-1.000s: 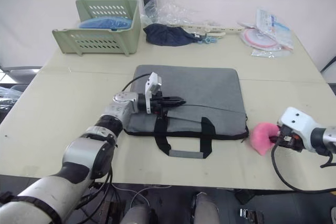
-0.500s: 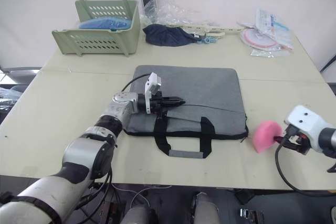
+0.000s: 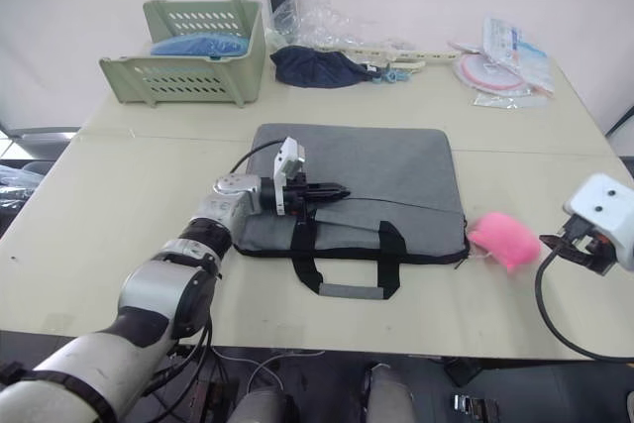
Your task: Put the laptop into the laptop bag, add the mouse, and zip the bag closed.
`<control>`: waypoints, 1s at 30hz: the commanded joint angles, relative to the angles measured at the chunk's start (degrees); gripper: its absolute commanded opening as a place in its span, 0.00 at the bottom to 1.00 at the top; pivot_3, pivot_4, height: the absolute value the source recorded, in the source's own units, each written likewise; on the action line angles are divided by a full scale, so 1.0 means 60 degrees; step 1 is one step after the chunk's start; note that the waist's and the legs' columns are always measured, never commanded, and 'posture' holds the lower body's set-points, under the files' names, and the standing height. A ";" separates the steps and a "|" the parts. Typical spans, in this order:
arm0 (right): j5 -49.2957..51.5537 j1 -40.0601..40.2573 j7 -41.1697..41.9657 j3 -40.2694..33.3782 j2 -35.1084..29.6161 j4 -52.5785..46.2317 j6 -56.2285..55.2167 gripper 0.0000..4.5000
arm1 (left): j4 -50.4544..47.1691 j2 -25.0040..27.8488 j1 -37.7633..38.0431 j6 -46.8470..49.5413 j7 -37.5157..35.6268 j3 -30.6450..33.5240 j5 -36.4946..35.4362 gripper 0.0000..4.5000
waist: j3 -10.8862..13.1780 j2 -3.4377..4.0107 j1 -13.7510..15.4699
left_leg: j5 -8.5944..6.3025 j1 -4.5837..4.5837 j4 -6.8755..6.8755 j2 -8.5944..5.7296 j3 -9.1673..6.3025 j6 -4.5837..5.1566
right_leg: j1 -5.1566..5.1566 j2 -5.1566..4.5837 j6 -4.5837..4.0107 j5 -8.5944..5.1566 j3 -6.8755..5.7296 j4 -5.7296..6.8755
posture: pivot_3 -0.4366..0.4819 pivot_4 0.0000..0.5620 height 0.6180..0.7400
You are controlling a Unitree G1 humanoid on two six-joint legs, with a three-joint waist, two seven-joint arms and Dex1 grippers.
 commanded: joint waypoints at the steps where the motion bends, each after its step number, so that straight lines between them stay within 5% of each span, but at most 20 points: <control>1: 0.0740 -0.0984 -0.1091 -0.0609 0.0781 -0.0720 0.1623 0.81 | 0.0665 -0.0106 0.0619 0.0408 -0.0014 -0.0438 0.0605 0.00 | -0.0002 0.0003 -0.0003 | 0.0000 0.0000 0.0001 -0.0001 0.0000 0.0000 | -0.0001 -0.0001 0.0000 0.0000 0.0002 0.0002 | 0.48 0.27 1.00; 6: 0.1461 -0.1794 -0.2034 -0.0713 0.1929 -0.1542 0.3526 0.81 | 0.0660 -0.0105 0.0618 0.0422 -0.0021 -0.0439 0.0603 0.00 | -0.0015 0.0026 0.0059 | 0.0000 -0.0005 0.0001 0.0000 -0.0010 -0.0001 | -0.0004 -0.0001 -0.0002 -0.0001 -0.0003 0.0007 | 0.48 0.27 1.00; 9: 0.2270 -0.2254 -0.3180 -0.0990 0.3728 -0.2158 0.4947 0.81 | 0.0649 -0.0102 0.0624 0.0421 -0.0008 -0.0432 0.0602 0.00 | -0.0041 -0.0013 0.0042 | -0.0002 -0.0004 -0.0001 0.0002 -0.0009 0.0003 | -0.0004 0.0005 -0.0004 -0.0002 -0.0004 0.0005 | 0.48 0.27 1.00; 13: 0.2401 -0.1914 -0.3557 -0.0938 0.4500 -0.2085 0.5125 0.81 | 0.0661 -0.0081 0.0619 0.0436 0.0002 -0.0424 0.0601 0.00 | -0.0049 0.0032 0.0047 | -0.0002 -0.0009 0.0000 -0.0006 -0.0010 0.0002 | -0.0005 0.0000 -0.0004 -0.0003 0.0000 0.0007 | 0.48 0.27 1.00; 30: 0.2265 -0.1459 -0.3668 -0.0257 0.4631 -0.0074 0.3461 0.81 | 0.0659 -0.0057 0.0580 0.0477 0.0090 -0.0386 0.0566 0.00 | -0.0058 0.0047 -0.0009 | -0.0003 0.0000 -0.0005 -0.0010 -0.0006 0.0003 | -0.0004 -0.0001 -0.0004 -0.0003 0.0007 0.0009 | 0.48 0.27 1.00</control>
